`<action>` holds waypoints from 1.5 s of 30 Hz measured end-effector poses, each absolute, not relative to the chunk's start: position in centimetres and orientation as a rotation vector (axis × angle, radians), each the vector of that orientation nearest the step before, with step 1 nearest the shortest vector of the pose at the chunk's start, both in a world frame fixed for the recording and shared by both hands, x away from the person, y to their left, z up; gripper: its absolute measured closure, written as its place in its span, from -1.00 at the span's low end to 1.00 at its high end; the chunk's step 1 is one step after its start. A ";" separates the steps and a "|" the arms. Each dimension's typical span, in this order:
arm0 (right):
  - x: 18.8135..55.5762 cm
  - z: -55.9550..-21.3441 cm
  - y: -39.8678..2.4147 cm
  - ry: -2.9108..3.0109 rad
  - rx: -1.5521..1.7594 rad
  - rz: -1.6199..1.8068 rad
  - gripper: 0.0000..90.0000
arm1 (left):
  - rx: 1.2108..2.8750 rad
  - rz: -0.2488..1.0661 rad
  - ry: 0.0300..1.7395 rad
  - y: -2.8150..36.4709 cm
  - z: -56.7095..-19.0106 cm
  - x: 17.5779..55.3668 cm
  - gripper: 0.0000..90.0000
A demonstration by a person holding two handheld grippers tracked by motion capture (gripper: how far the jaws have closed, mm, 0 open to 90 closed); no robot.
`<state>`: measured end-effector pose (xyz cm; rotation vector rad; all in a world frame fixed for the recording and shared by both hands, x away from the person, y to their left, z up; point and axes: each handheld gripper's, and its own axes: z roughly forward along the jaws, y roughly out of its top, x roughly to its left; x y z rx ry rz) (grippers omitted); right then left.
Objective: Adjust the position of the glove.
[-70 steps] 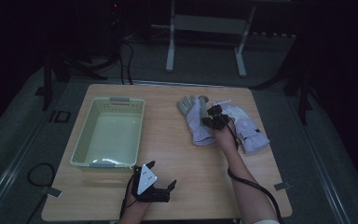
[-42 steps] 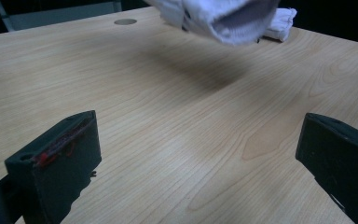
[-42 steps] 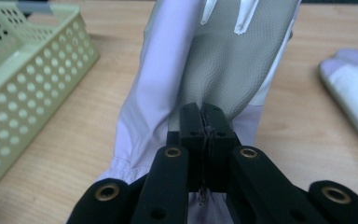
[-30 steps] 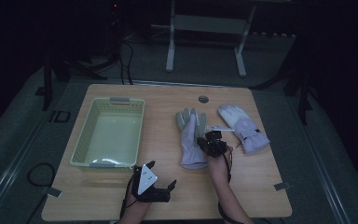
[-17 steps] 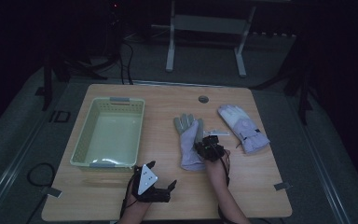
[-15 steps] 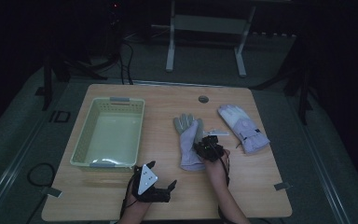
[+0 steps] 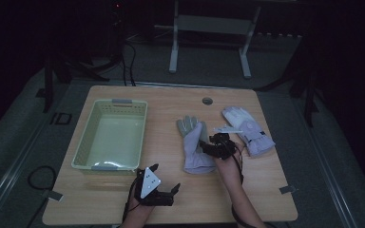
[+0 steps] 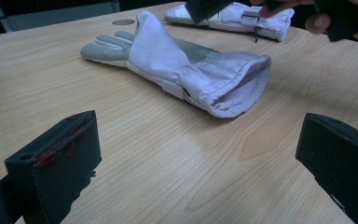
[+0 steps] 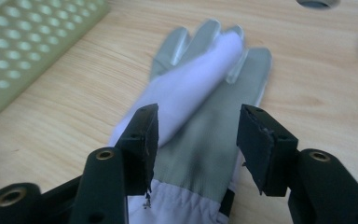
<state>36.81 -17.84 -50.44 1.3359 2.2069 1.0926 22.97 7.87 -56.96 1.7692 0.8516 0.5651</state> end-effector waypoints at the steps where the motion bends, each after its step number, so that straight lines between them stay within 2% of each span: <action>1: 36.9 -50.2 -18.0 2.218 1.321 1.079 0.07 | 1.766 0.562 0.854 7.9 -57.0 23.0 -1.00; 7: 37.4 -48.9 -19.3 2.240 1.273 1.096 0.15 | 1.770 0.567 0.849 7.8 -57.0 23.0 -1.00; 15: 37.7 -47.6 -21.3 2.212 1.237 1.084 0.15 | 1.769 0.568 0.850 7.8 -57.0 23.0 -1.00; 18: 38.0 -46.8 -23.0 2.185 1.223 1.077 0.23 | 1.769 0.570 0.849 7.8 -57.0 23.0 -1.00; 25: 38.7 -46.1 -25.5 2.150 1.230 1.056 0.20 | 1.768 0.568 0.850 7.8 -57.0 23.0 -1.00; 45: 42.2 -46.9 -33.6 2.084 1.315 0.982 0.13 | 1.769 0.569 0.851 7.9 -57.0 23.0 -1.00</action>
